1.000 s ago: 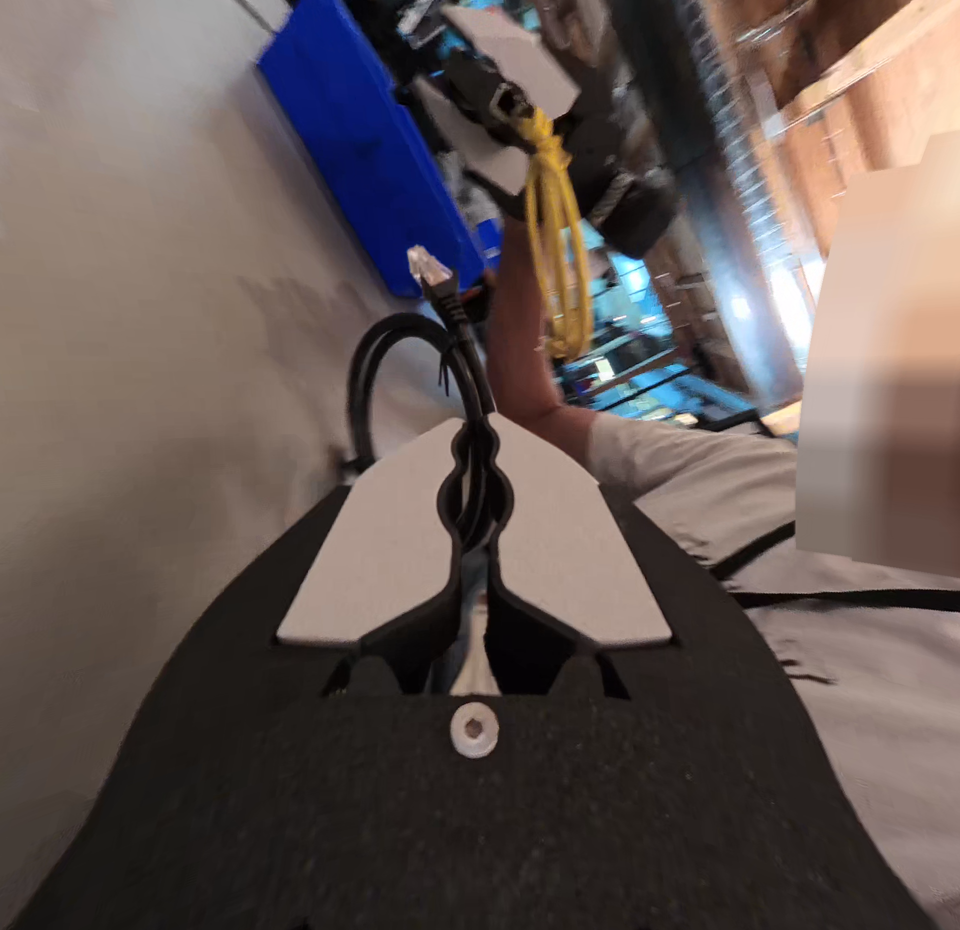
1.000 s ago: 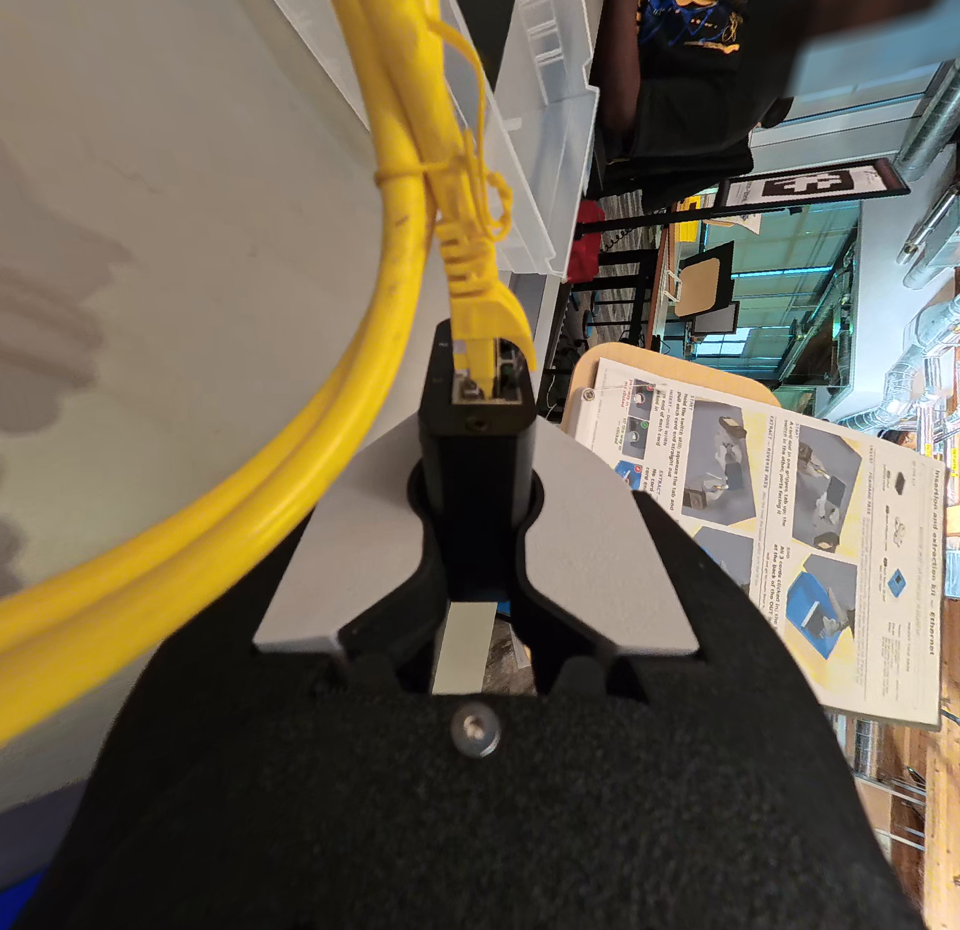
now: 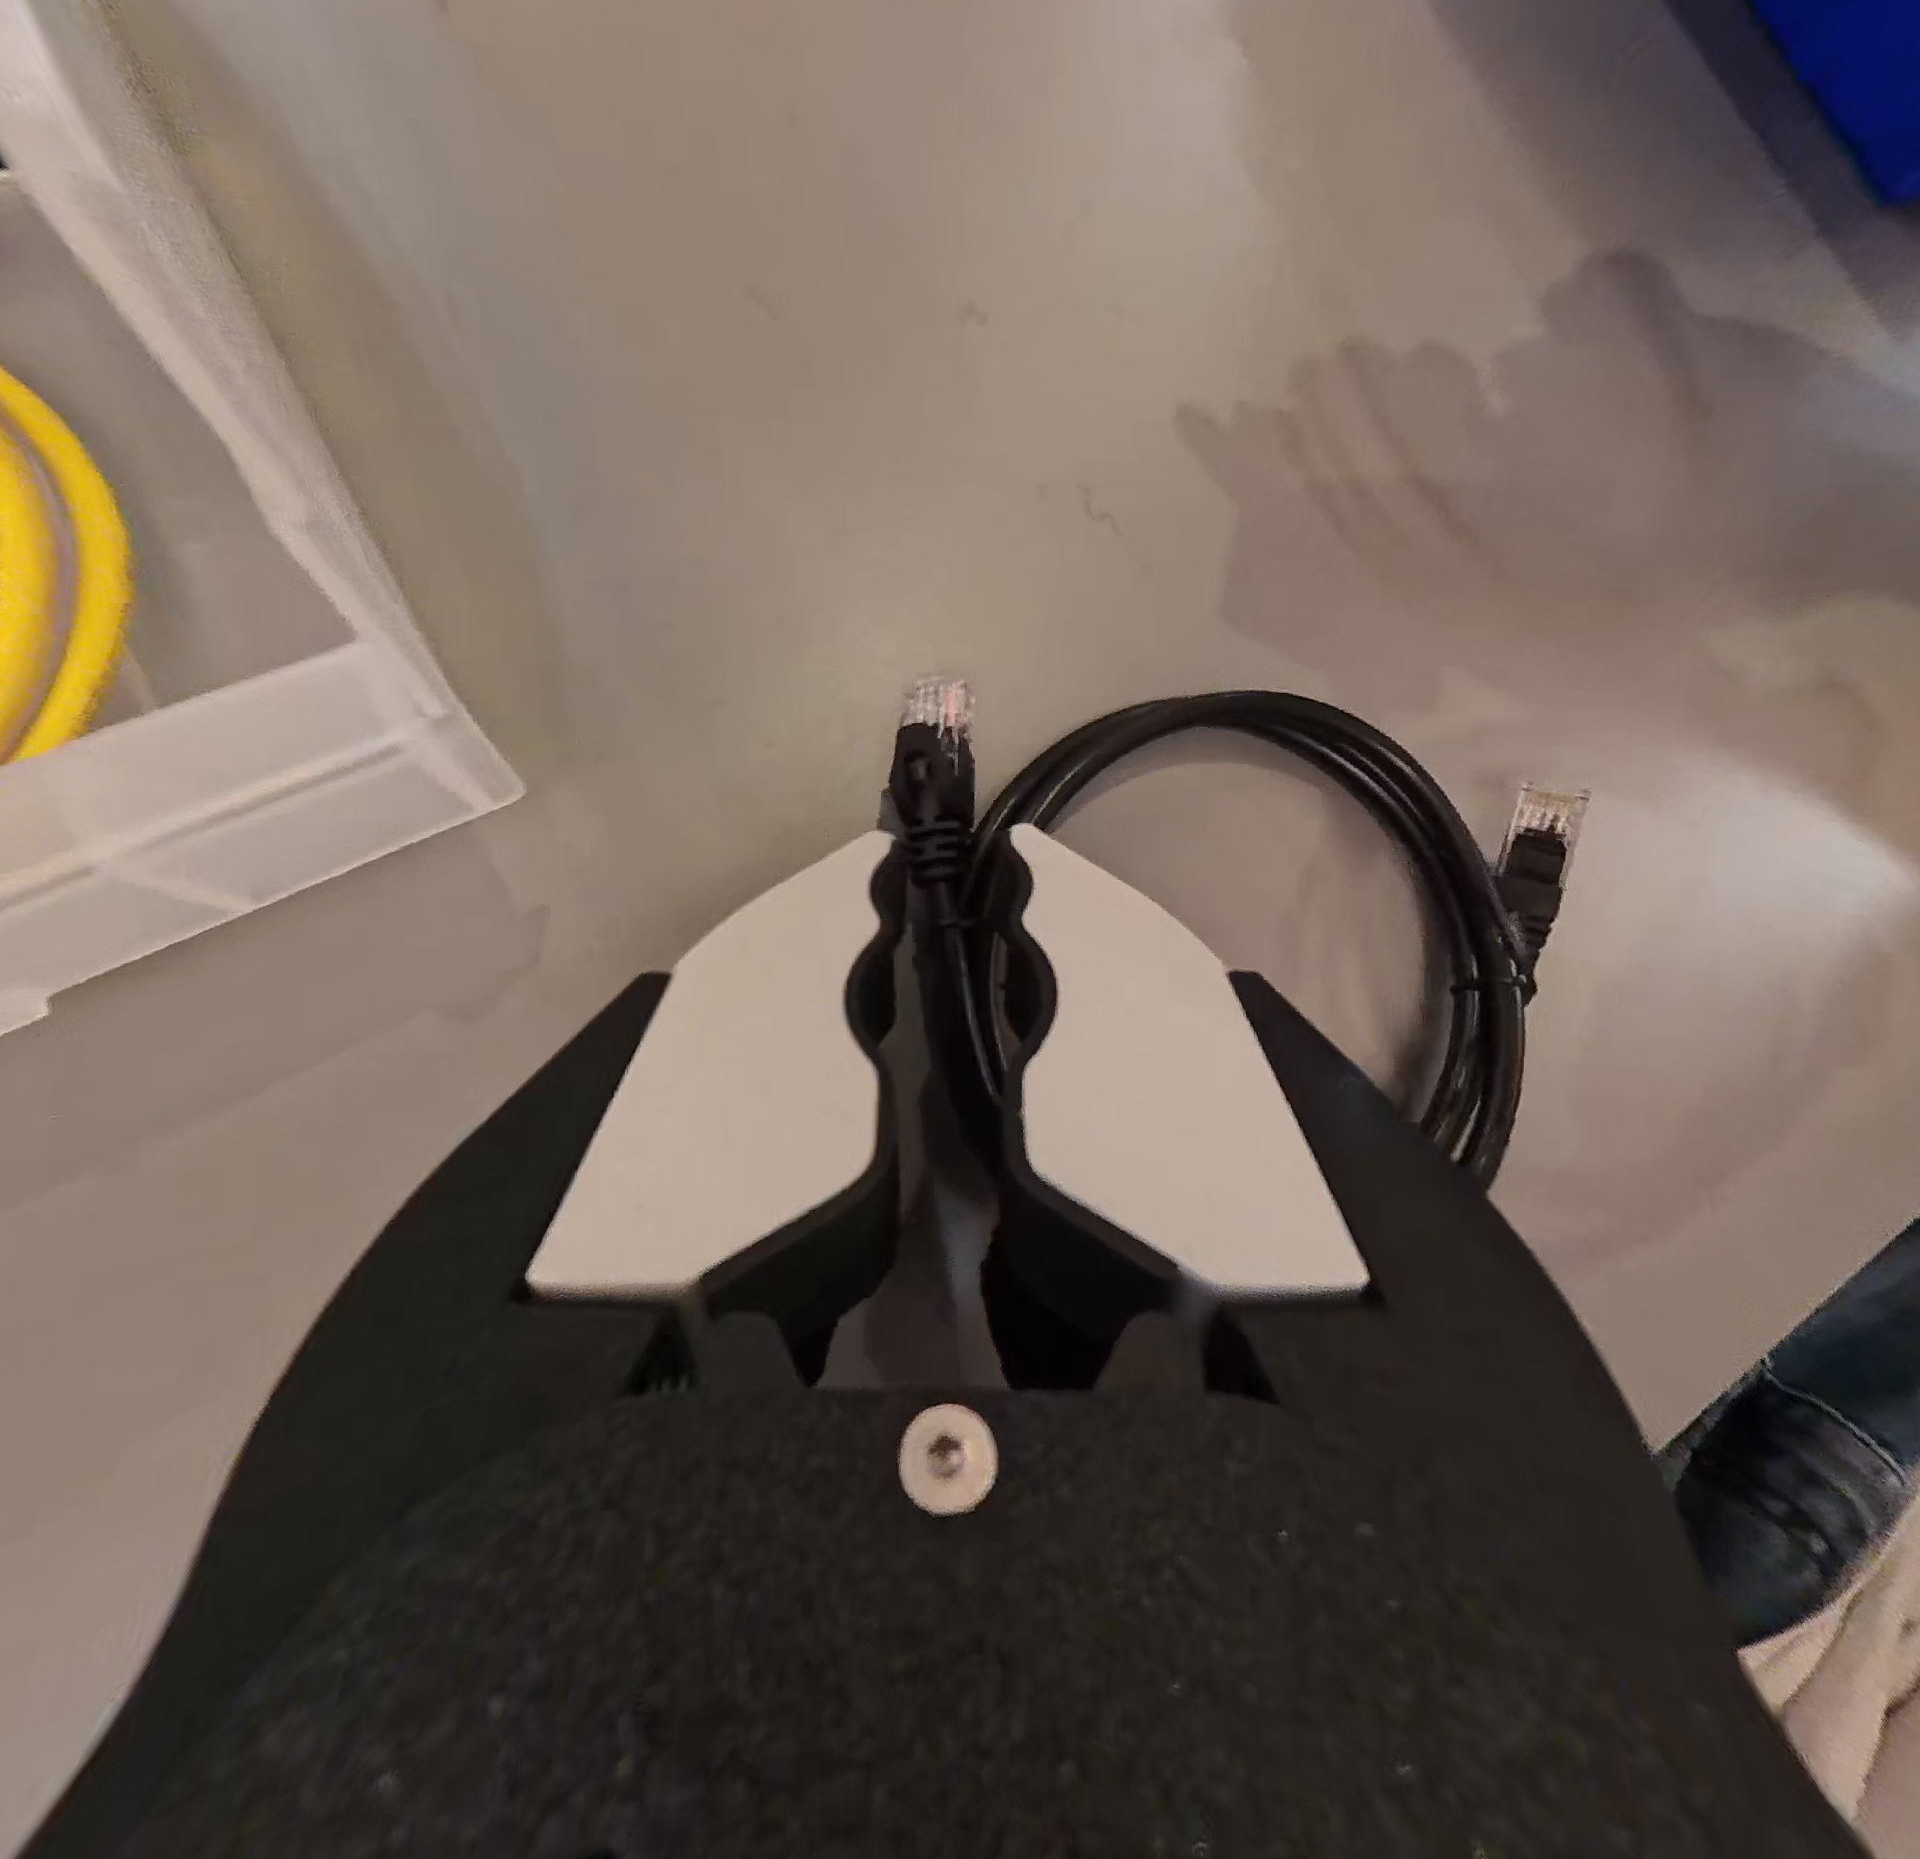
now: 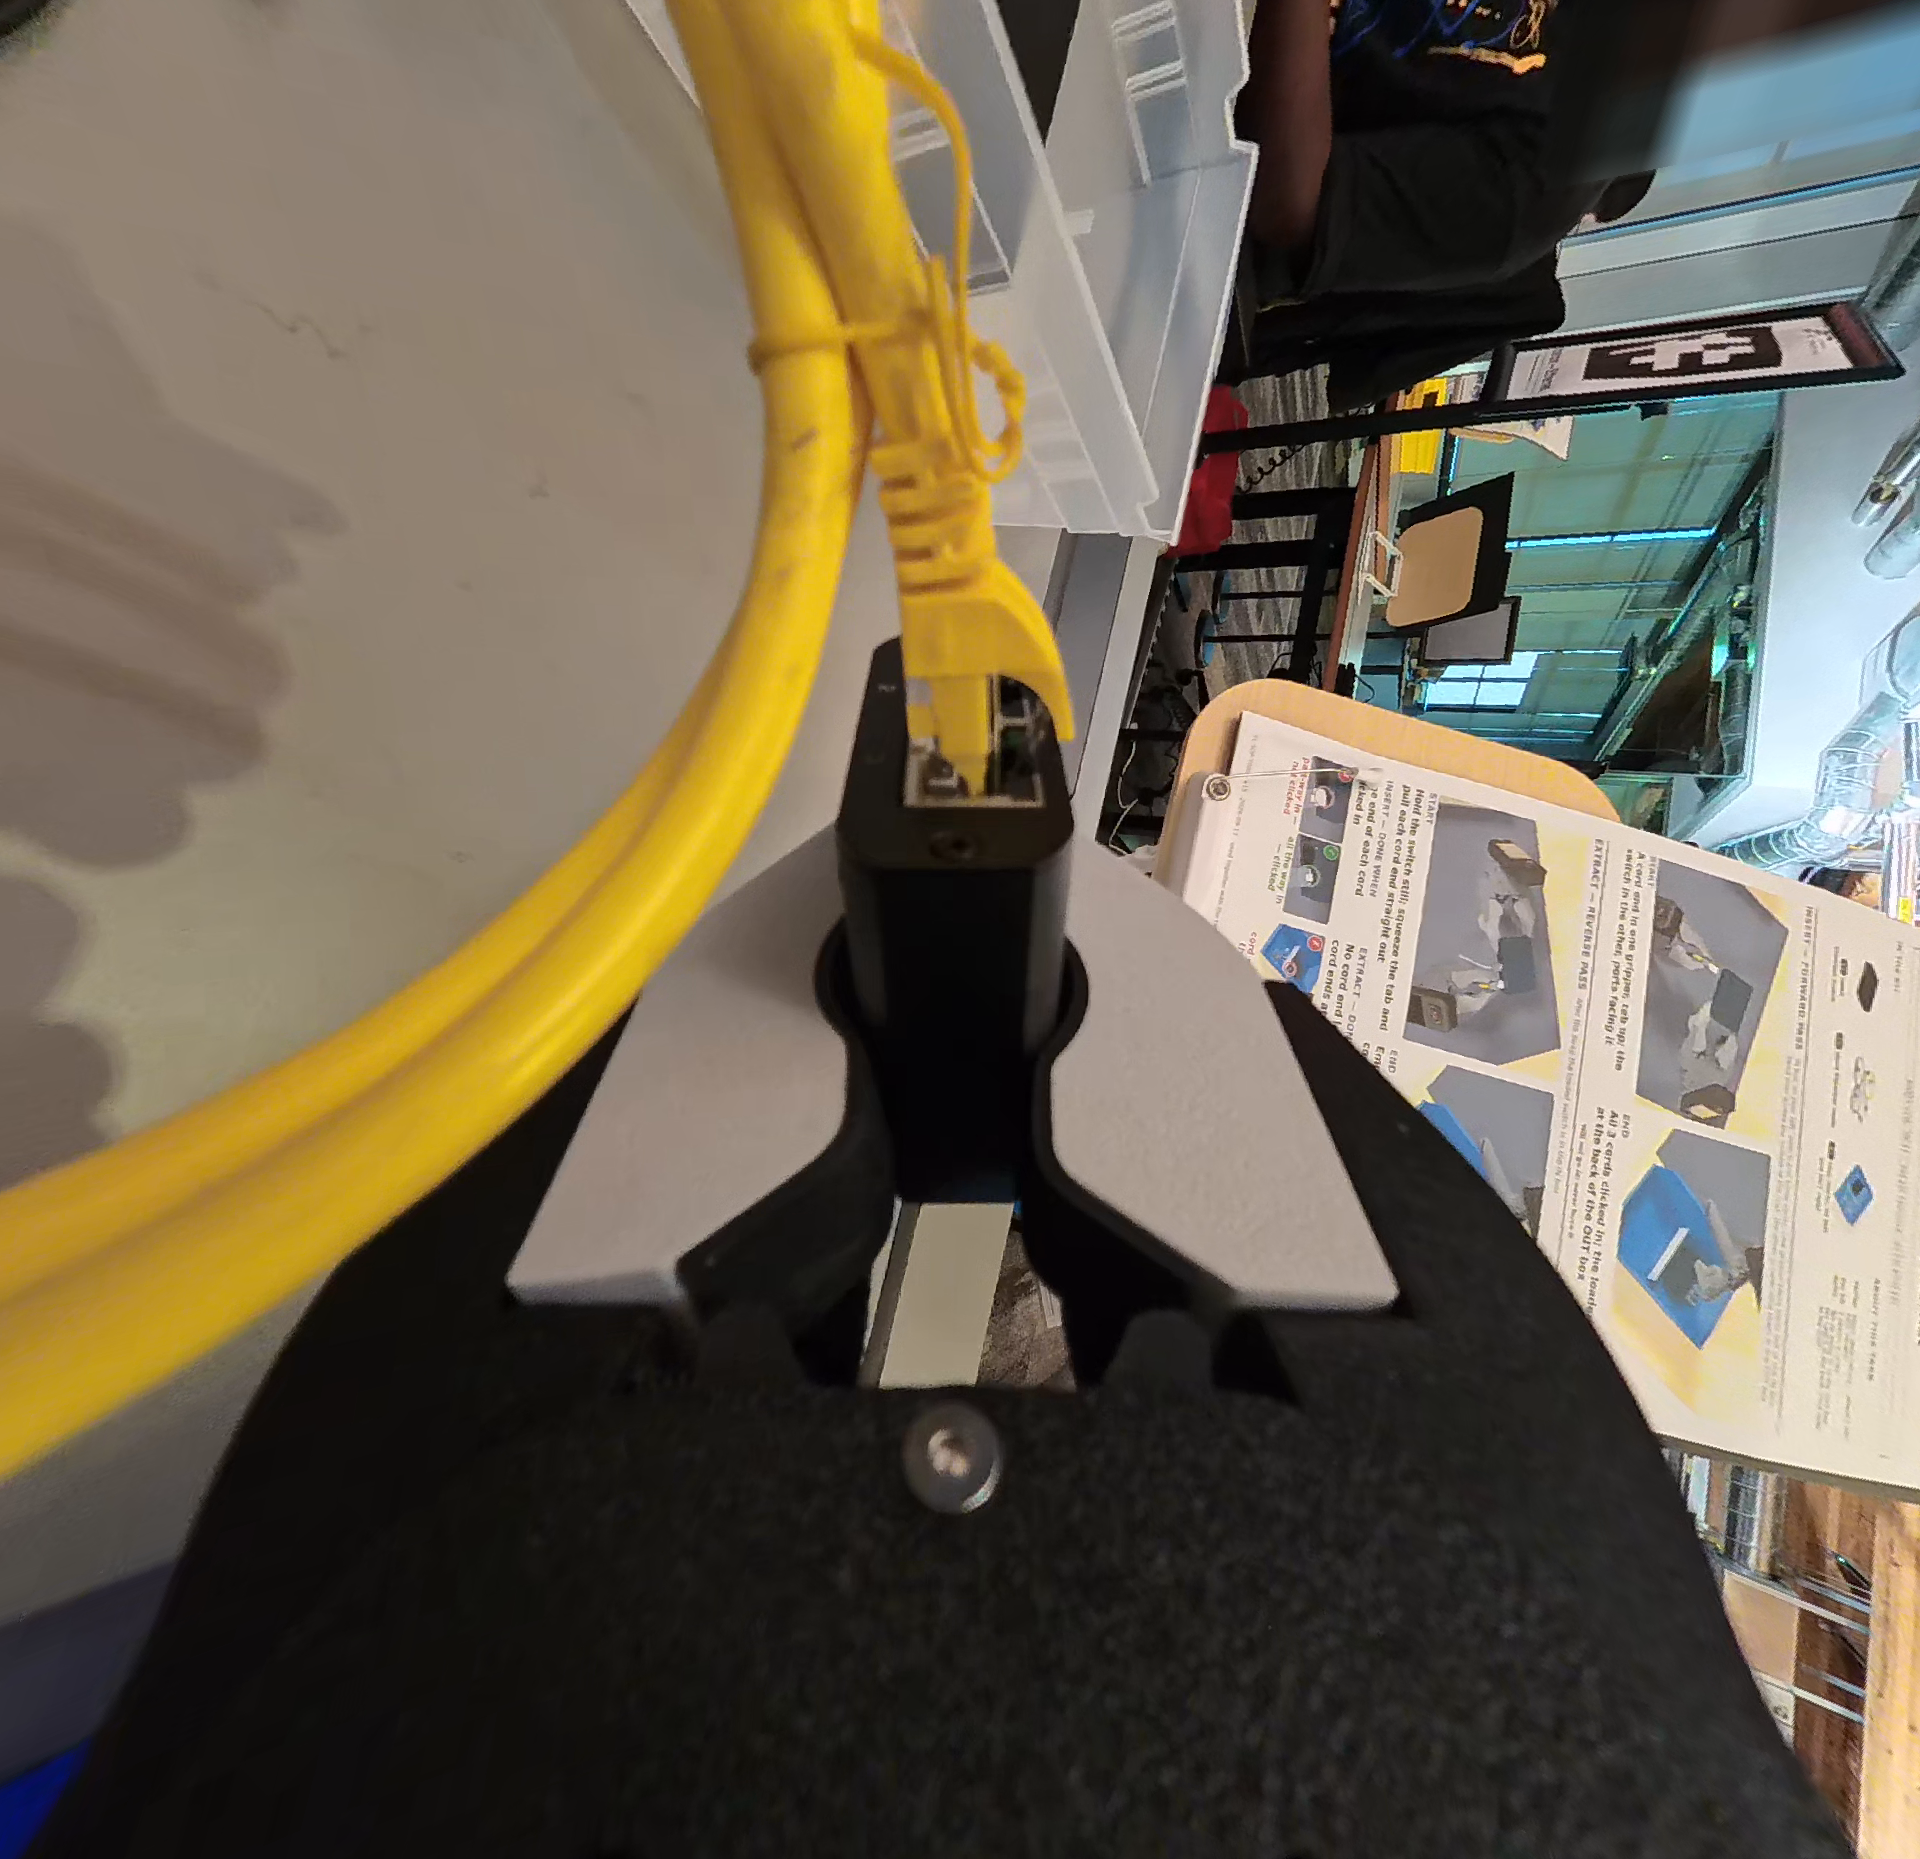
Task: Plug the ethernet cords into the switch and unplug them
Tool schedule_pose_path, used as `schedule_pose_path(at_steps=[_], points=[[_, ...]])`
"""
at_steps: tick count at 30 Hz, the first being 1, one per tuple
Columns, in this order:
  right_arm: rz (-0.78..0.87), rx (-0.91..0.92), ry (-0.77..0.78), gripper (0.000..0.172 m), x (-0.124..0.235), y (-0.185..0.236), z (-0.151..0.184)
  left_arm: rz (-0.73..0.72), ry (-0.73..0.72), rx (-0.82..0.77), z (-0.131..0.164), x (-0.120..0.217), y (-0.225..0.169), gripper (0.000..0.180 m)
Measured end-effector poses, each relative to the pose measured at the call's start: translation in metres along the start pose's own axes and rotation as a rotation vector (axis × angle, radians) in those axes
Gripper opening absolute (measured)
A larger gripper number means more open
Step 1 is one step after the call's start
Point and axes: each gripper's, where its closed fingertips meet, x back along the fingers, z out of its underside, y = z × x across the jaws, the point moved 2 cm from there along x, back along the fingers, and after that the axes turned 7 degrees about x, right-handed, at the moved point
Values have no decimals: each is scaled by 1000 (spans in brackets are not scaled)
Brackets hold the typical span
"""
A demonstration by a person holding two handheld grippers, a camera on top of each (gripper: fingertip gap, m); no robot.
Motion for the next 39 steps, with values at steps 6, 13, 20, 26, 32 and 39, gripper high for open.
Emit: schedule_pose_path(at_steps=[6,13,20,26,32,39], points=[[-12,12,-6,25,-5,3,-5,29,5,26,4,-4,-6,11],[17,37,-12,25,-4,-1,-12,35,6,-145,0,4,-25,10],[103,72,-48,25,7,-15,-28,45,-121,-301,-67,55,-61,10],[163,103,-11,25,16,-28,-32,98,-116,-349,-121,79,-93,10],[177,124,47,25,14,-29,-27,168,-59,-327,-136,73,-111,10],[178,125,47,25,12,-28,-28,190,-47,-313,-140,67,-117,10]])
